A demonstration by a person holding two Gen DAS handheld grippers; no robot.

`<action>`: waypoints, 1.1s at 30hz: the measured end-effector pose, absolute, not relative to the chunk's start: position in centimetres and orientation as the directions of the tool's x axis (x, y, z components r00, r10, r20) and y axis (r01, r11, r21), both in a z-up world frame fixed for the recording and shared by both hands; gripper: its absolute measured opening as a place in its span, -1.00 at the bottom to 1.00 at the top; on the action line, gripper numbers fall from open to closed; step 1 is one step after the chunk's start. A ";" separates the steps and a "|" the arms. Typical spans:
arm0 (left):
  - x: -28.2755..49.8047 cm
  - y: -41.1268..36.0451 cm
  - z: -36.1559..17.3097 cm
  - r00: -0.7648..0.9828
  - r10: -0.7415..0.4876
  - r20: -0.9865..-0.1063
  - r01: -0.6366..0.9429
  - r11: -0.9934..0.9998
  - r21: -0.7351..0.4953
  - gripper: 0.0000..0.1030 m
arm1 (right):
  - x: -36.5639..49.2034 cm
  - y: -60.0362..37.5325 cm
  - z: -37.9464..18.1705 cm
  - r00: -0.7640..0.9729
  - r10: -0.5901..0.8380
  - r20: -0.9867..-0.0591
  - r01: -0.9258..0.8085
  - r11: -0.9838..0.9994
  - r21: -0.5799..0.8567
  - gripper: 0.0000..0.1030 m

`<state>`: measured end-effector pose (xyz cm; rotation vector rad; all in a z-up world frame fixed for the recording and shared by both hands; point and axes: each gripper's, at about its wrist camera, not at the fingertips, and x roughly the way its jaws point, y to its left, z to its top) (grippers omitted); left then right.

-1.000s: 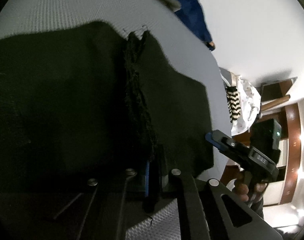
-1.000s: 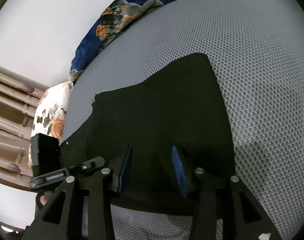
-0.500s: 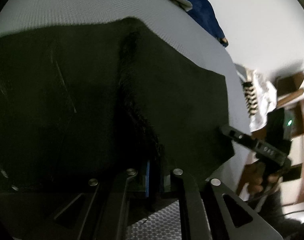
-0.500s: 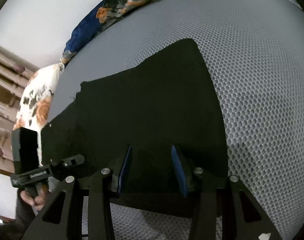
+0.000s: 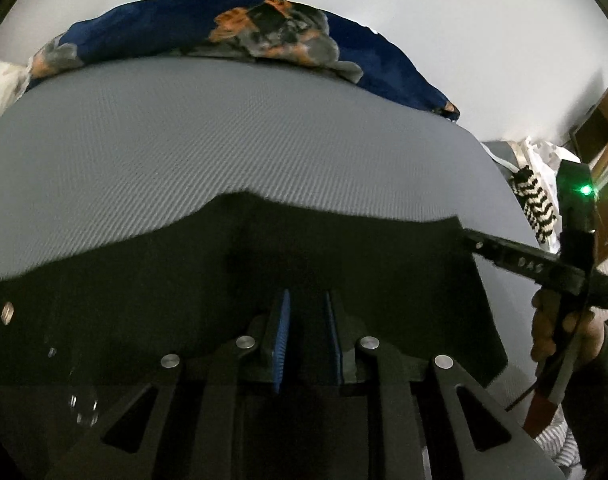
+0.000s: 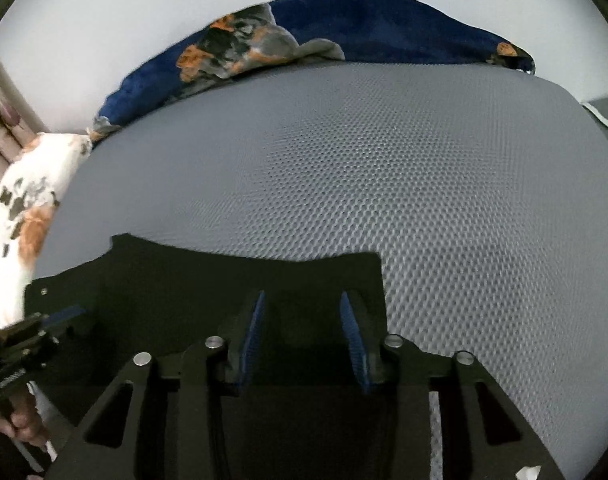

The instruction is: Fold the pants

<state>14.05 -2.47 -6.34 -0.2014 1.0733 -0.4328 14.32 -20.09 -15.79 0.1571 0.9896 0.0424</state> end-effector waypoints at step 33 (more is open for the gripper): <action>6.8 4.8 -7.2 0.325 -0.420 -0.847 0.155 0.907 -0.391 -0.40 | 5.6 -13.6 -17.7 0.402 0.305 -0.864 -0.108 0.952 0.286 -0.42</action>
